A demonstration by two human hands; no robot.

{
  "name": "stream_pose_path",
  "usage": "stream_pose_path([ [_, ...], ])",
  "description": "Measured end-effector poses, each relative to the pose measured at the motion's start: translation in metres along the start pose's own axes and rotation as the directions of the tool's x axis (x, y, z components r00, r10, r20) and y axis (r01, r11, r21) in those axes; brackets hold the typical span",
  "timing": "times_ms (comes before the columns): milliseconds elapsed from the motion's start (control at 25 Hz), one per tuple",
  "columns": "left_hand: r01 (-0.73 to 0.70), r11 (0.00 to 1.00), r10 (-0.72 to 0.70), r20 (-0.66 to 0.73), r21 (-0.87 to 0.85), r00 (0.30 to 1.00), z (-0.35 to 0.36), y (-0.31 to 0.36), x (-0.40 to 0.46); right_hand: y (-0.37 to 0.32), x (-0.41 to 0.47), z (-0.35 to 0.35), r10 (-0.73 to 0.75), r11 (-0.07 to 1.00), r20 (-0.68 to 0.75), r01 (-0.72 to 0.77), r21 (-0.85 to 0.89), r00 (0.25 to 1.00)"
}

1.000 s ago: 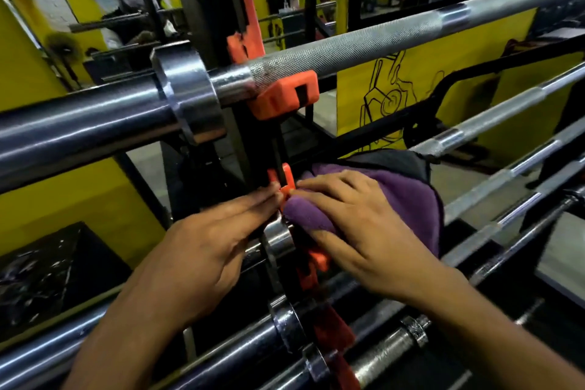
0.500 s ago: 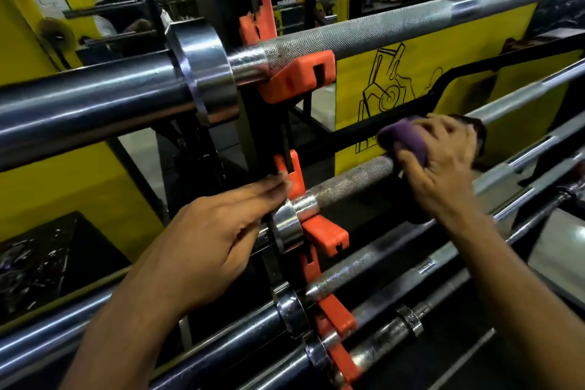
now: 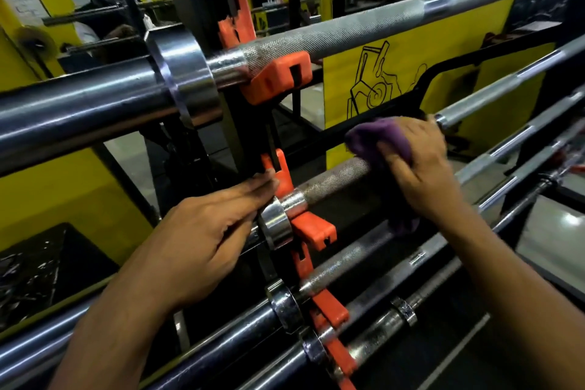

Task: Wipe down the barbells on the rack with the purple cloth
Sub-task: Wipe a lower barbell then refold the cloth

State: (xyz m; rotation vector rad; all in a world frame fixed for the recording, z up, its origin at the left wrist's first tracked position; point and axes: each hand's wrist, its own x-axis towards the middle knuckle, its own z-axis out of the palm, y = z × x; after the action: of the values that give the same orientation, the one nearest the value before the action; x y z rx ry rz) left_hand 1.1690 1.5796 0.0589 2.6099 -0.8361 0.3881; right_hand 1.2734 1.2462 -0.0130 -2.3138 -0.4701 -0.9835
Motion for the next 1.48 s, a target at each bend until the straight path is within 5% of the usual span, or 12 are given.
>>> stream_pose_path([
  [120, -0.006, 1.000, 0.006, -0.012, -0.030, 1.000, 0.001, 0.000, 0.000, 0.004, 0.003, 0.005, 0.160, 0.987, -0.054, -0.159, 0.033, 0.986],
  [240, 0.010, 0.999, -0.010, -0.007, -0.045, 1.000, 0.002, -0.001, 0.000, -0.052, -0.012, 0.022, 0.095, 0.995, -0.050, -0.093, 0.047, 0.994],
  [400, -0.009, 0.999, 0.008, -0.018, -0.046, 1.000, 0.001, 0.000, 0.001, -0.091, -0.048, 0.025, -0.020, 0.950, 0.033, 0.008, 0.312, 0.999],
  [480, 0.000, 0.999, -0.001, -0.021, -0.054, 1.000, 0.001, 0.001, 0.002, -0.099, -0.078, 0.031, 0.045, 0.870, -0.008, -0.036, 0.492, 0.999],
  [560, 0.012, 0.998, -0.014, -0.022, -0.062, 1.000, 0.000, 0.001, 0.001, -0.108, -0.102, 0.033, 0.379, 0.629, -0.011, -0.248, 0.737, 0.925],
  [640, 0.012, 0.998, -0.014, -0.022, -0.065, 1.000, -0.001, 0.001, 0.000, -0.102, -0.105, 0.024, 0.797, 0.106, 0.159, -0.394, 0.913, 0.582],
  [720, 0.026, 0.998, -0.027, -0.012, -0.065, 1.000, -0.001, 0.003, 0.000, -0.075, -0.095, 0.011, 0.876, -0.293, 0.387, -0.320, 0.901, 0.289],
  [760, 0.036, 0.997, -0.037, -0.004, -0.064, 0.999, -0.001, 0.003, 0.000, -0.061, -0.085, 0.003, 0.860, -0.369, 0.448, -0.310, 0.876, 0.243],
  [1000, 0.052, 0.996, -0.052, 0.001, -0.071, 0.999, -0.001, 0.004, 0.000, -0.039, 0.030, -0.005, 0.899, -0.320, 0.328, -0.077, 0.944, 0.291],
  [1080, 0.053, 0.995, -0.053, 0.003, -0.079, 0.999, -0.002, 0.006, 0.000, -0.049, 0.041, 0.004, 0.892, -0.343, 0.356, -0.096, 0.934, 0.279],
  [1320, 0.064, 0.996, -0.064, 0.006, -0.070, 0.998, -0.003, 0.006, -0.001, -0.123, 0.002, 0.046, 0.717, -0.562, 0.552, -0.116, 0.819, 0.426],
  [1480, 0.068, 0.994, -0.068, 0.011, -0.080, 0.998, -0.003, 0.006, 0.000, -0.075, 0.017, 0.031, 0.771, -0.469, 0.512, -0.205, 0.859, 0.380],
])
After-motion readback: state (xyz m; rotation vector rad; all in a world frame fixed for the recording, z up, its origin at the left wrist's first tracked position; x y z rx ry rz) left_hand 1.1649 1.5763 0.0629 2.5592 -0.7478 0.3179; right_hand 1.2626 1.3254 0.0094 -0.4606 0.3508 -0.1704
